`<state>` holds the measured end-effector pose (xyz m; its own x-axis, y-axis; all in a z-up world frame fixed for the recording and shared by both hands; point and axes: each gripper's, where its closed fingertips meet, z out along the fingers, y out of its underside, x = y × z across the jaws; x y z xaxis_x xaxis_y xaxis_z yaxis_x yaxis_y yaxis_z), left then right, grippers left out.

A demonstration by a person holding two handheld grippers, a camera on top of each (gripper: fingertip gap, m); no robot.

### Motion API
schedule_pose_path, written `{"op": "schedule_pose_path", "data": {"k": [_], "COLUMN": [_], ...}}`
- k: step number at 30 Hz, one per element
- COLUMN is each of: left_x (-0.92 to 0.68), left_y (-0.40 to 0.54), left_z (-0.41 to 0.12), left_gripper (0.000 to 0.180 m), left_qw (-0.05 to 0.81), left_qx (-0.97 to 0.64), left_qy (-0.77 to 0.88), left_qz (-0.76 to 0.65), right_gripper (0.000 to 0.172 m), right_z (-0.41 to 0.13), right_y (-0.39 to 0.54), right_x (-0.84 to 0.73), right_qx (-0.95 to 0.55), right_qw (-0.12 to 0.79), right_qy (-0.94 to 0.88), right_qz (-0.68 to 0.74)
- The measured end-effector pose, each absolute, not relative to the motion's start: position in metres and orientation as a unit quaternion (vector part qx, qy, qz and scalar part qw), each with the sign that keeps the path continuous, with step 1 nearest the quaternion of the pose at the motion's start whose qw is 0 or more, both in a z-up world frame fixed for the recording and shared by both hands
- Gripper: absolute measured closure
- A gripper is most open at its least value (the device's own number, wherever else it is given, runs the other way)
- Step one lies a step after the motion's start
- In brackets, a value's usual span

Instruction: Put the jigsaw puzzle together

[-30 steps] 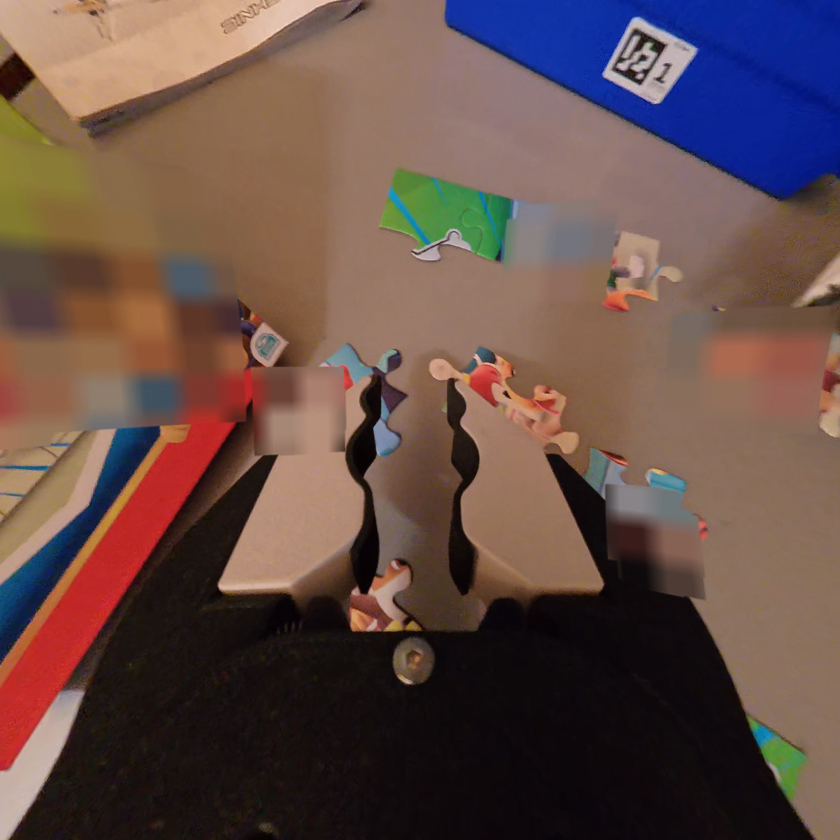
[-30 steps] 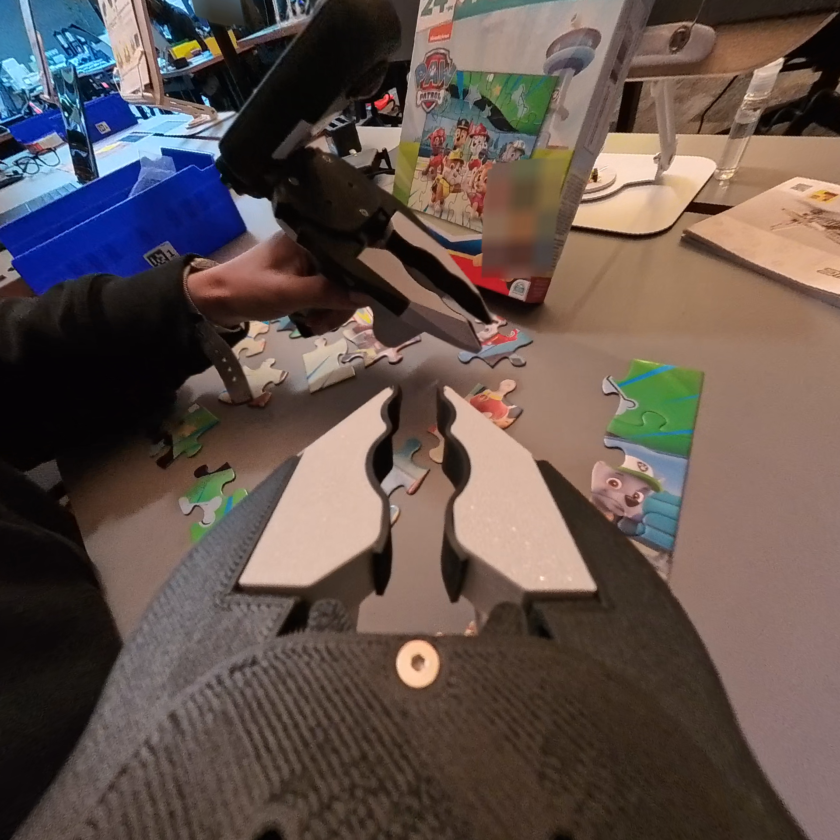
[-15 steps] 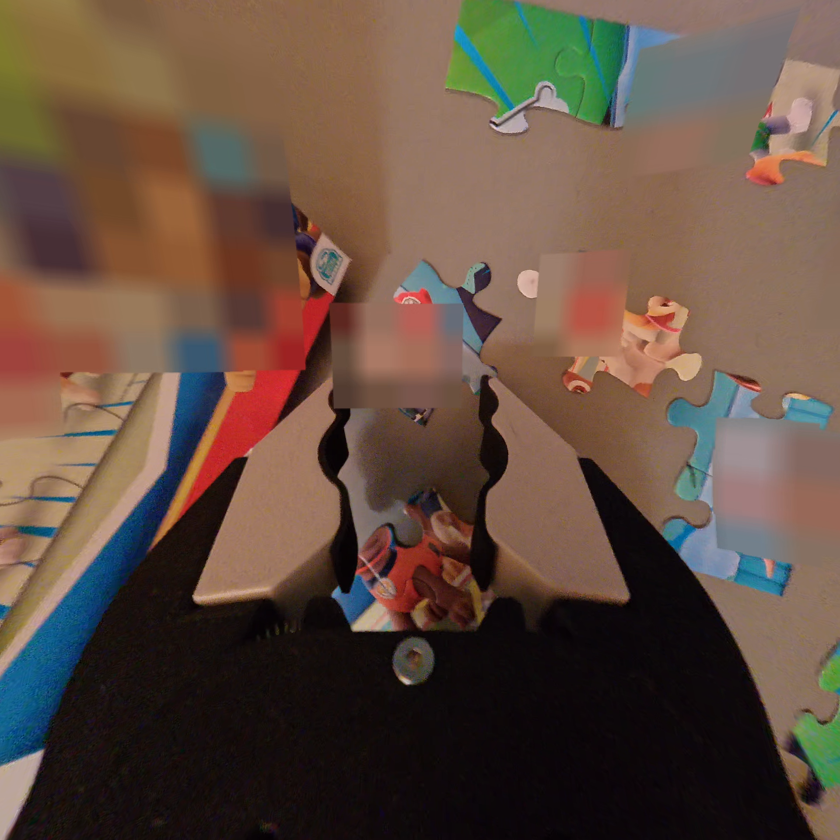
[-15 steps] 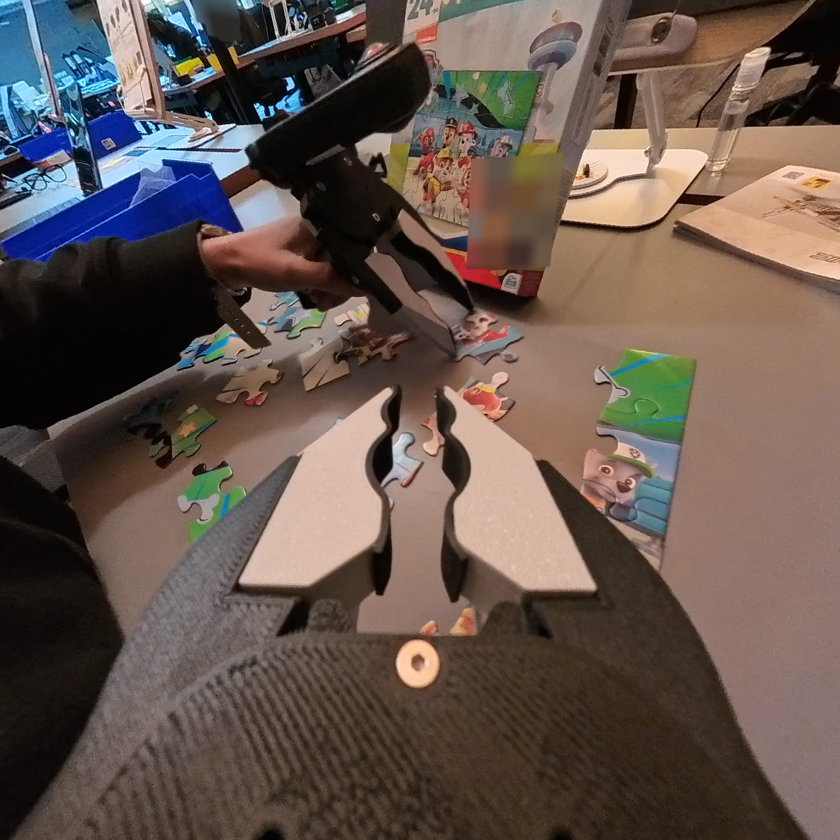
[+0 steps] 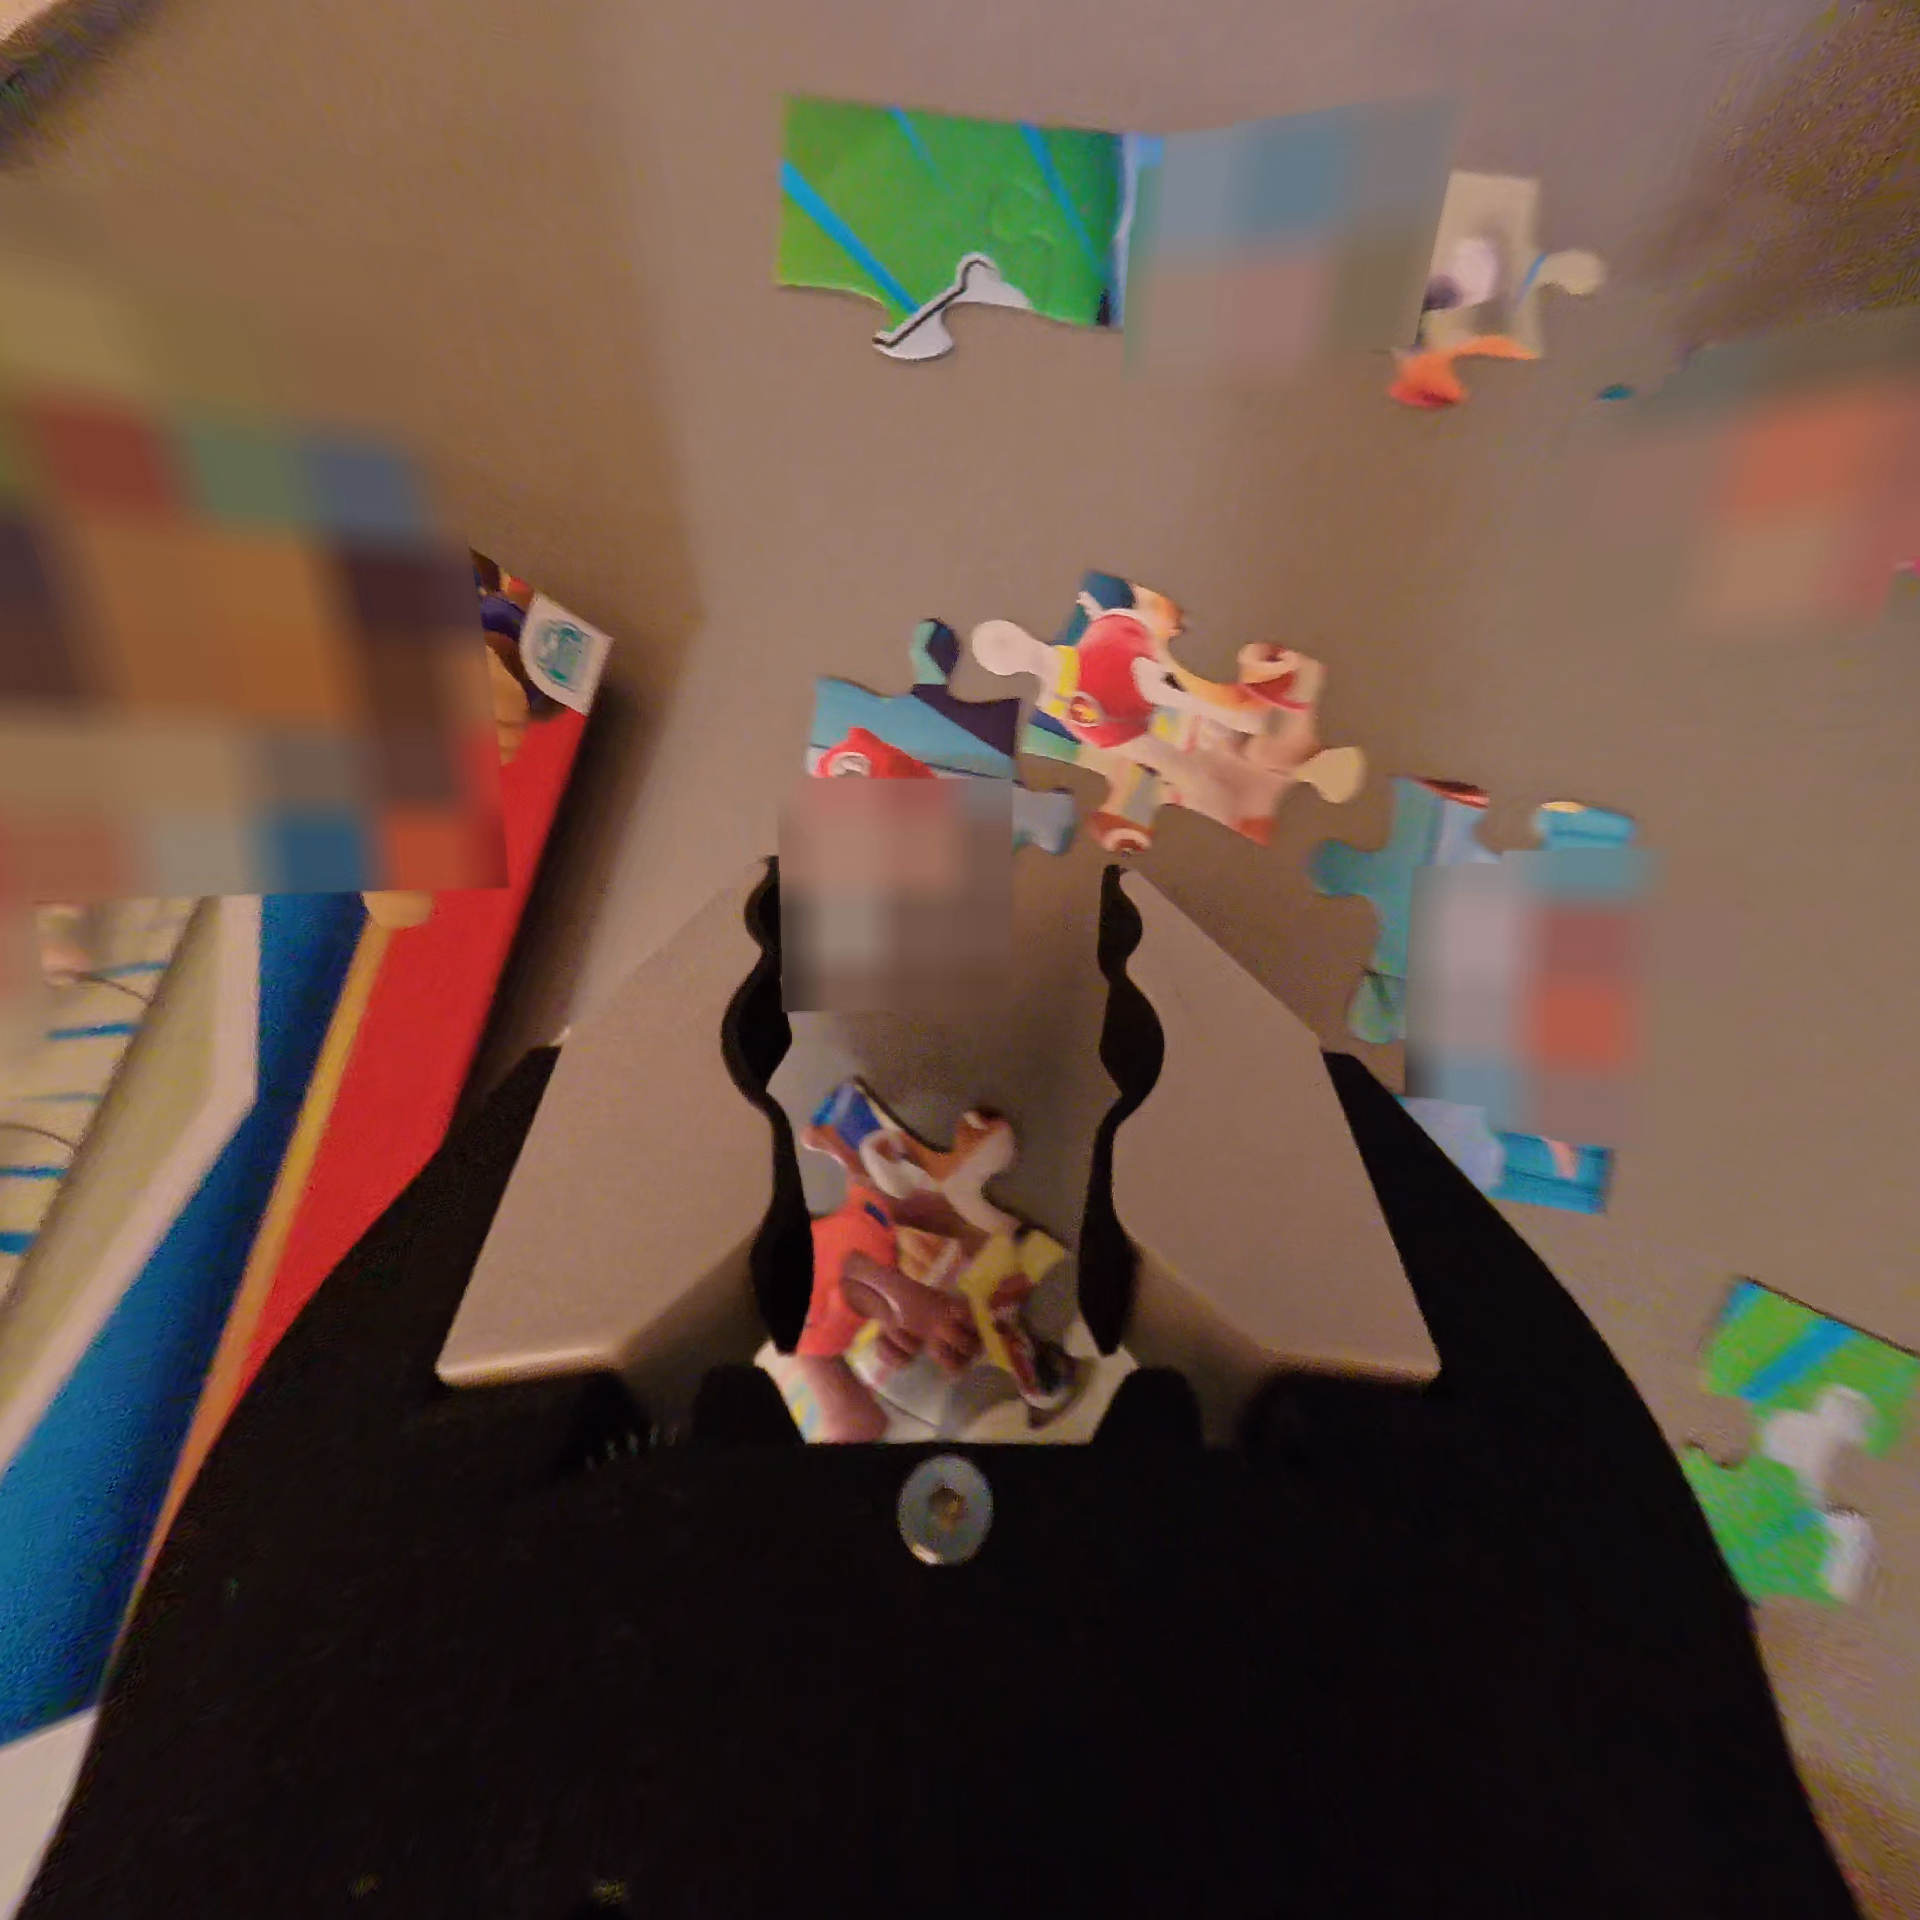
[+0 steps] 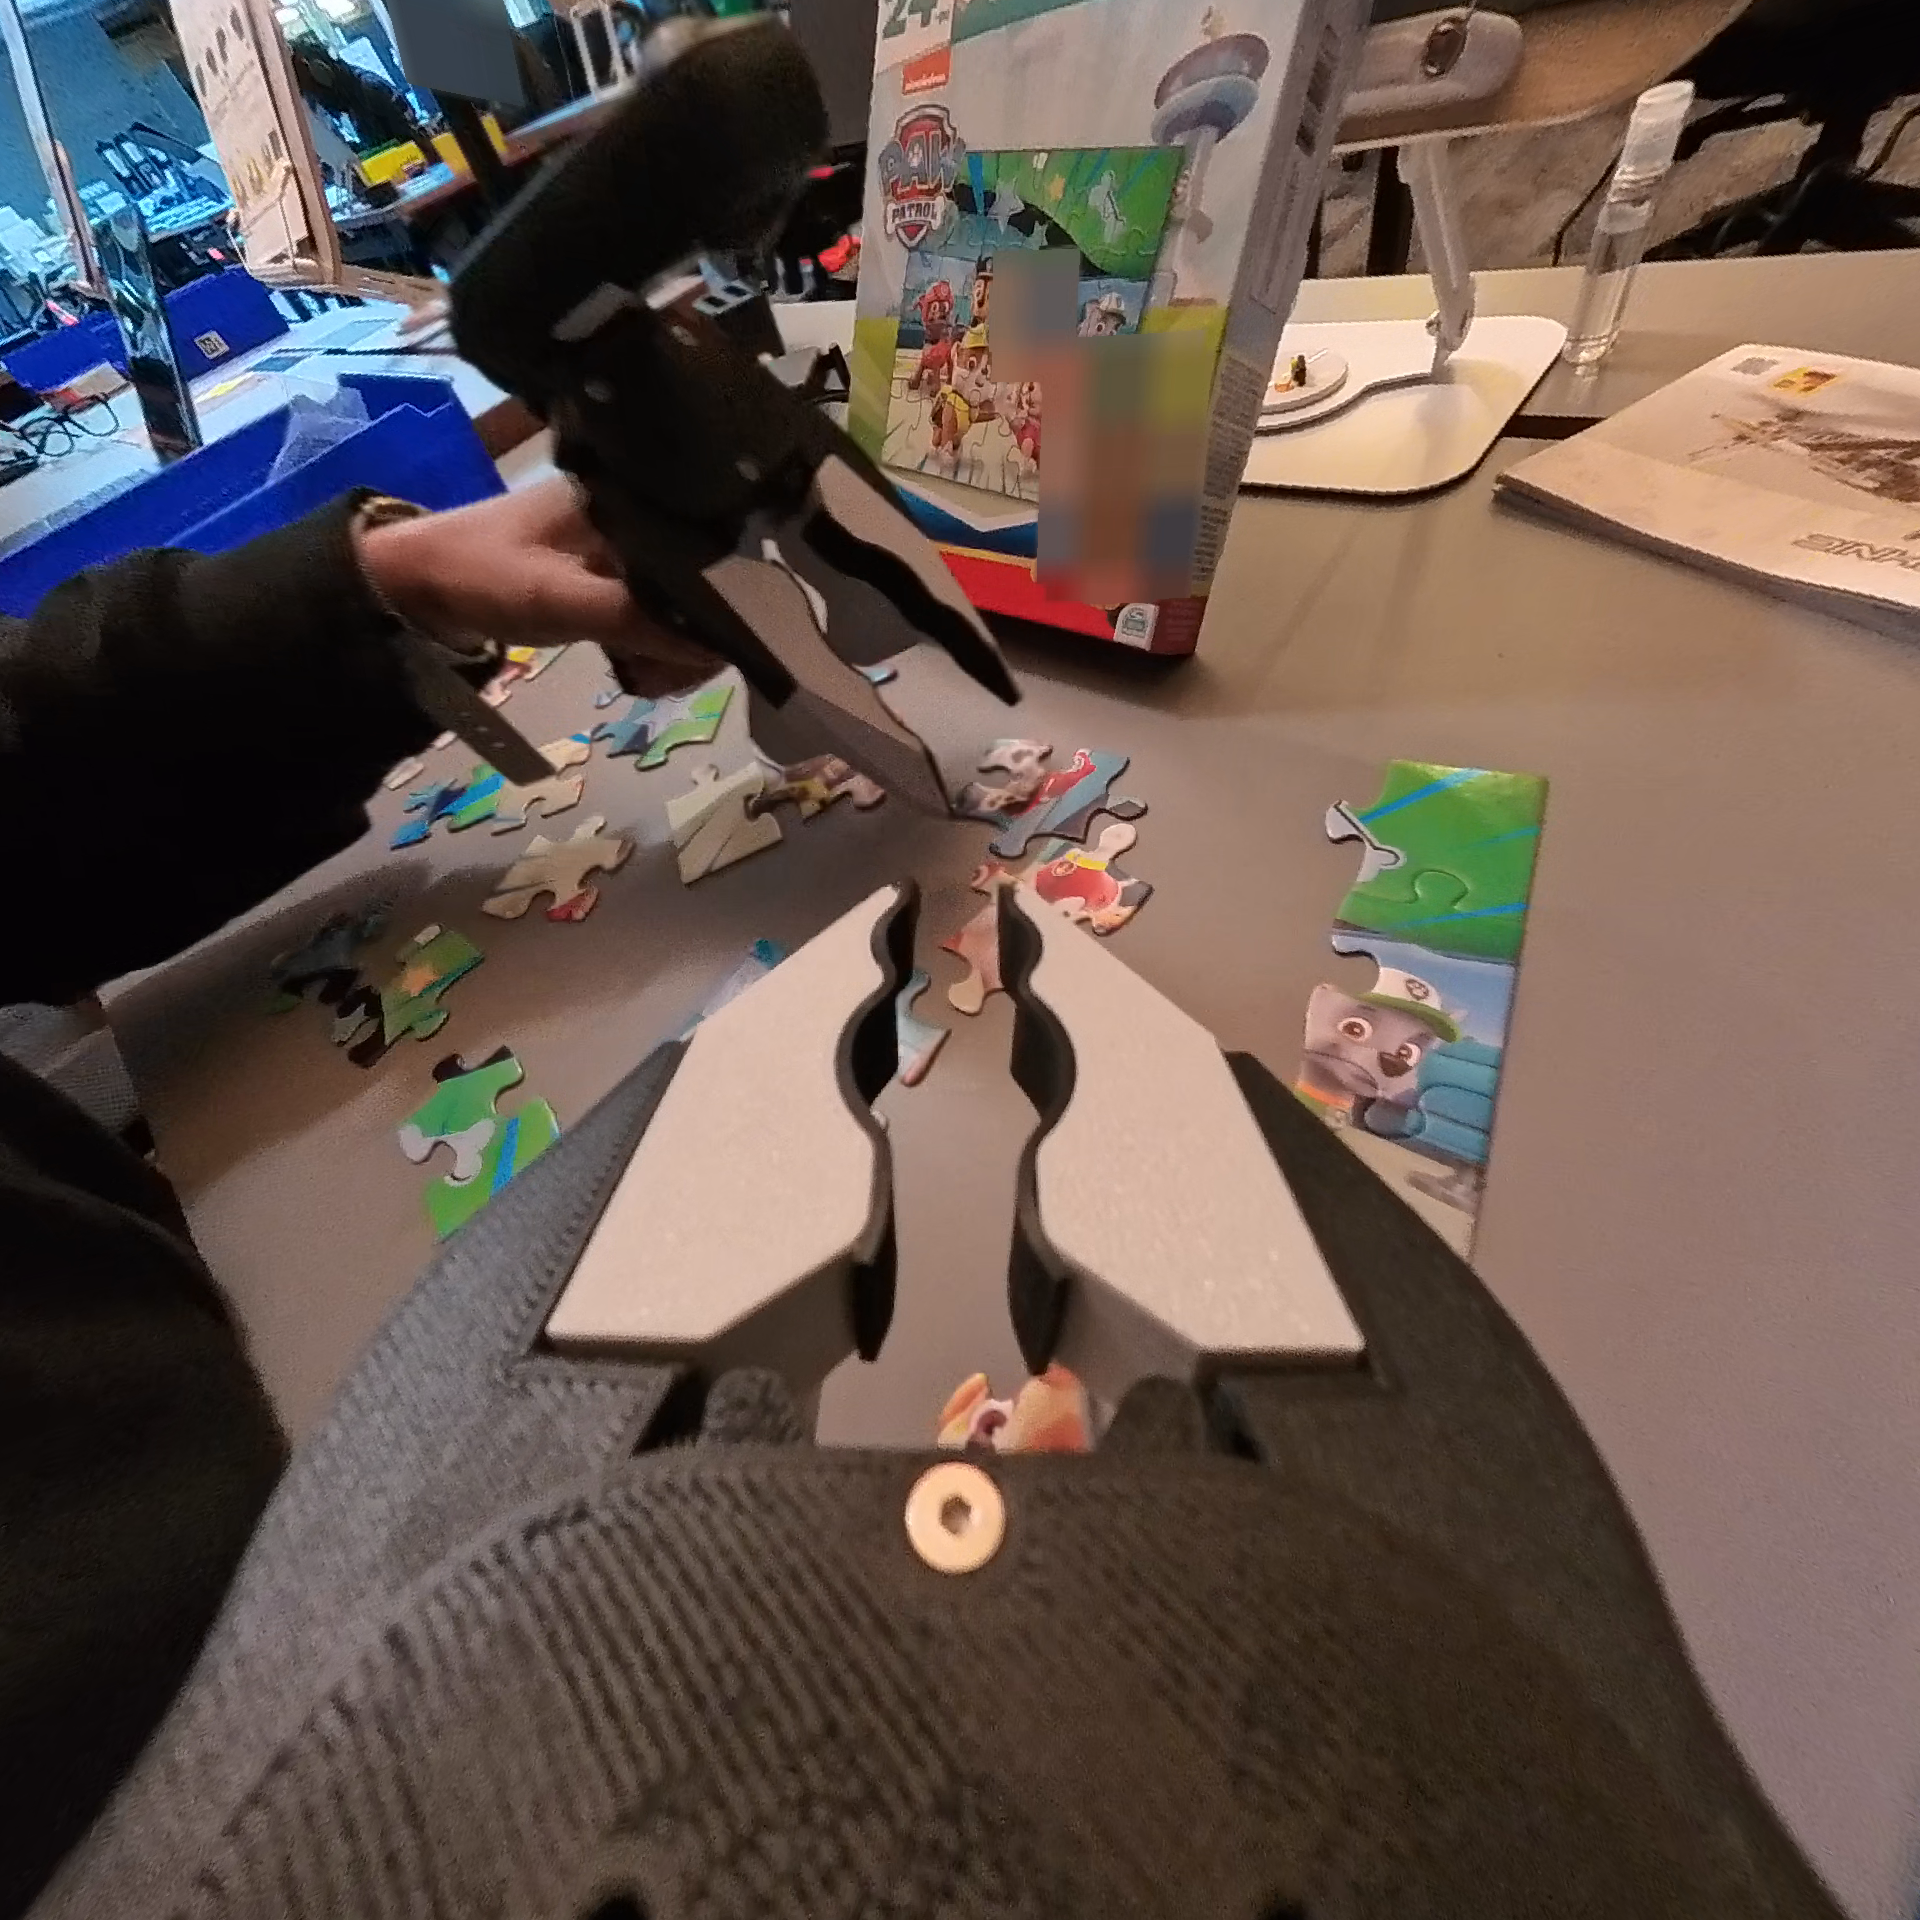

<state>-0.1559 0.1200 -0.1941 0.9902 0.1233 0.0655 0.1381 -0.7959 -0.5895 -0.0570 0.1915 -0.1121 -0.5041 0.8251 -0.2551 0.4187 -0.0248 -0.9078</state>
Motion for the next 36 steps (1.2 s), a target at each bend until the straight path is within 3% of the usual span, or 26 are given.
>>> {"op": "schedule_pose_path", "data": {"k": [10, 13, 15, 22, 29, 36], "left_x": [-0.154, -0.149, -0.147, -0.147, -0.154, -0.155], "left_y": [0.130, 0.130, 0.129, 0.126, 0.134, 0.175], "left_z": [-0.212, -0.212, -0.212, -0.212, -0.193, -0.171], "left_gripper": [0.123, 0.134, 0.150, 0.150, 0.151, 0.151], "left_qw": [0.303, 0.297, 0.290, 0.271, 0.327, 0.398], "left_qx": [-0.953, -0.954, -0.956, -0.962, -0.945, -0.904], "left_qy": [0.020, 0.029, 0.034, 0.039, 0.000, -0.154], "left_qz": [-0.017, -0.028, -0.032, -0.013, -0.011, -0.015], "right_gripper": [0.158, 0.159, 0.159, 0.158, 0.159, 0.158], "right_z": [-0.113, -0.113, -0.112, -0.114, -0.114, -0.113], "right_y": [0.196, 0.196, 0.196, 0.197, 0.200, 0.197], "right_x": [-0.051, -0.052, -0.053, -0.053, -0.053, -0.055], "right_qx": [-0.471, -0.471, -0.470, -0.472, -0.474, -0.470], "right_qw": [0.182, 0.176, 0.176, 0.174, 0.176, 0.175], "right_qy": [-0.663, -0.660, -0.660, -0.659, -0.657, -0.654], "right_qz": [0.553, 0.559, 0.559, 0.559, 0.560, 0.566]}}
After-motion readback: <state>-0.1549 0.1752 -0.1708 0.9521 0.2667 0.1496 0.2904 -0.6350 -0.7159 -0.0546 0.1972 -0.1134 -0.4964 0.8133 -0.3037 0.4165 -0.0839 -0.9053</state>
